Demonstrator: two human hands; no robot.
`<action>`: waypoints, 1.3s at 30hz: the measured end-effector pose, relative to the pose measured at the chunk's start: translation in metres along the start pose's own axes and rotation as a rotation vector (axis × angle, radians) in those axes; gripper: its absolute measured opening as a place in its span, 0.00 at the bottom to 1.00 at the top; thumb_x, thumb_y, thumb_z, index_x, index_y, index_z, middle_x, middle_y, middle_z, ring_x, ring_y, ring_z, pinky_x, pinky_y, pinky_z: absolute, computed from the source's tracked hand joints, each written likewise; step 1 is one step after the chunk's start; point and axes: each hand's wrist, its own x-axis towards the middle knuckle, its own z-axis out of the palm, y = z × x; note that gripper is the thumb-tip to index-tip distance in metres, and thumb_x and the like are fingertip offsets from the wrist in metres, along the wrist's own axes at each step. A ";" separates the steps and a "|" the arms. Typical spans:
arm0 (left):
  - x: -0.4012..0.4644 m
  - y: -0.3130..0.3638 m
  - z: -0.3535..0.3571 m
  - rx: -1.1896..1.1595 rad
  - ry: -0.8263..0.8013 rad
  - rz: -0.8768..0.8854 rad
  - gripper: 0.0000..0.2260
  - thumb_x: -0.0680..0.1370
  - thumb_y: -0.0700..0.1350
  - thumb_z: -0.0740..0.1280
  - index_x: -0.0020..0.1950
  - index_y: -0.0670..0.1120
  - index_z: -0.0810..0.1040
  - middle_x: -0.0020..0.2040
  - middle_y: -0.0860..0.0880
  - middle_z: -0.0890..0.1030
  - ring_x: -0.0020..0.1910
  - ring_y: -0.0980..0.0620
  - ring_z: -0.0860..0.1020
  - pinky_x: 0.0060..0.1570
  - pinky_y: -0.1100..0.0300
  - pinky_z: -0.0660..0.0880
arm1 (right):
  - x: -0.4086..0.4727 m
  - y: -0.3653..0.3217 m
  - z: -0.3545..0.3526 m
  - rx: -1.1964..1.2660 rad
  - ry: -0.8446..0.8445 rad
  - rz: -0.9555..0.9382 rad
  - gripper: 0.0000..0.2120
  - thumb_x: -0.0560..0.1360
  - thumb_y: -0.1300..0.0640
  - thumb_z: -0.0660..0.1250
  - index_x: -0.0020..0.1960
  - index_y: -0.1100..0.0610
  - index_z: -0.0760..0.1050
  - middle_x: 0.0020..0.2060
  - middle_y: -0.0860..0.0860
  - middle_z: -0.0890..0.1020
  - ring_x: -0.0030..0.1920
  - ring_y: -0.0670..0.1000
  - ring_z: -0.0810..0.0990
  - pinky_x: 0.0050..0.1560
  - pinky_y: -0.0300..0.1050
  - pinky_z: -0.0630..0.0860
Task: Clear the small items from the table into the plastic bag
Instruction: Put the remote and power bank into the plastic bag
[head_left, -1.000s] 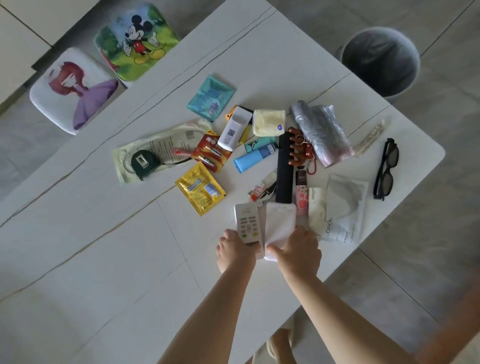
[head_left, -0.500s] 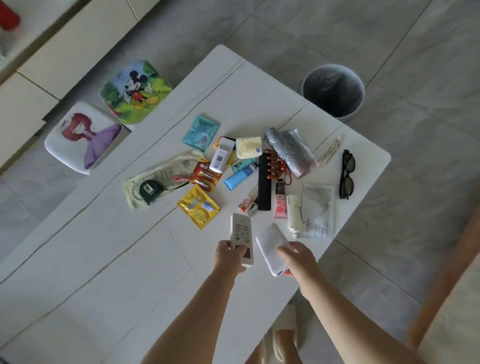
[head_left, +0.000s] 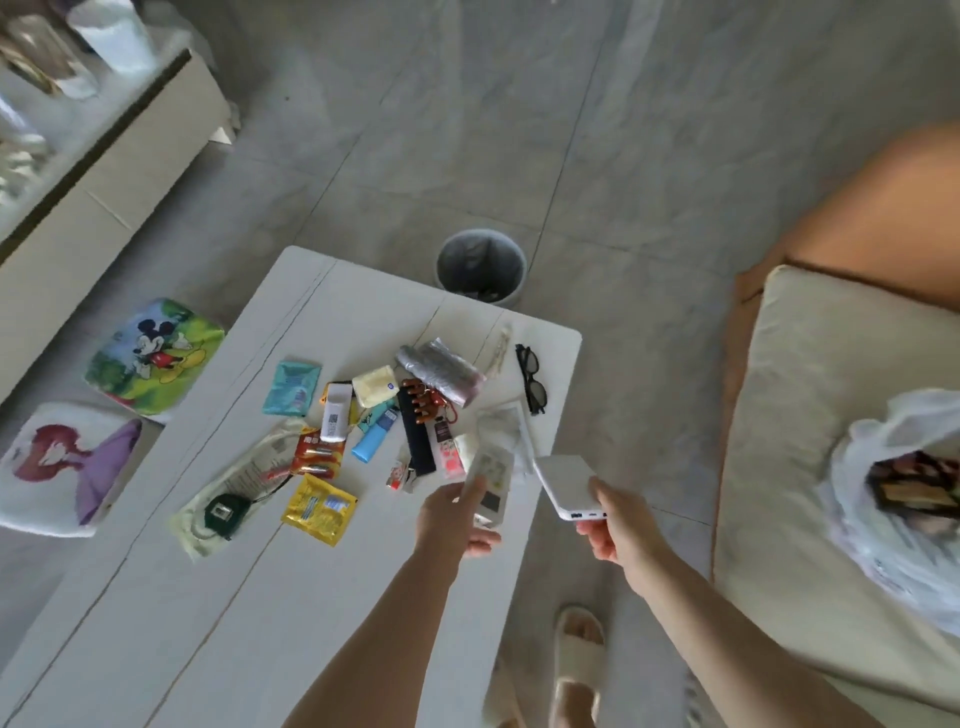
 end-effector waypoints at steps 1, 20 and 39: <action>-0.005 0.006 0.011 0.031 -0.028 0.028 0.16 0.78 0.54 0.64 0.61 0.45 0.74 0.42 0.48 0.81 0.25 0.56 0.81 0.28 0.63 0.79 | -0.003 -0.003 -0.013 0.024 0.023 -0.002 0.14 0.79 0.54 0.57 0.39 0.60 0.74 0.18 0.52 0.73 0.16 0.46 0.60 0.22 0.32 0.55; -0.076 0.091 0.332 0.362 -0.406 0.275 0.13 0.79 0.46 0.65 0.60 0.42 0.77 0.41 0.46 0.79 0.20 0.60 0.70 0.23 0.68 0.67 | -0.007 -0.019 -0.313 0.522 0.320 -0.213 0.06 0.78 0.59 0.59 0.48 0.60 0.73 0.38 0.55 0.78 0.36 0.52 0.77 0.31 0.39 0.77; -0.046 0.073 0.595 0.317 -0.430 -0.151 0.15 0.77 0.35 0.61 0.63 0.42 0.74 0.54 0.40 0.81 0.44 0.47 0.80 0.45 0.56 0.80 | 0.116 0.003 -0.507 0.524 0.485 -0.046 0.09 0.74 0.65 0.63 0.53 0.64 0.73 0.50 0.61 0.81 0.47 0.61 0.83 0.50 0.52 0.81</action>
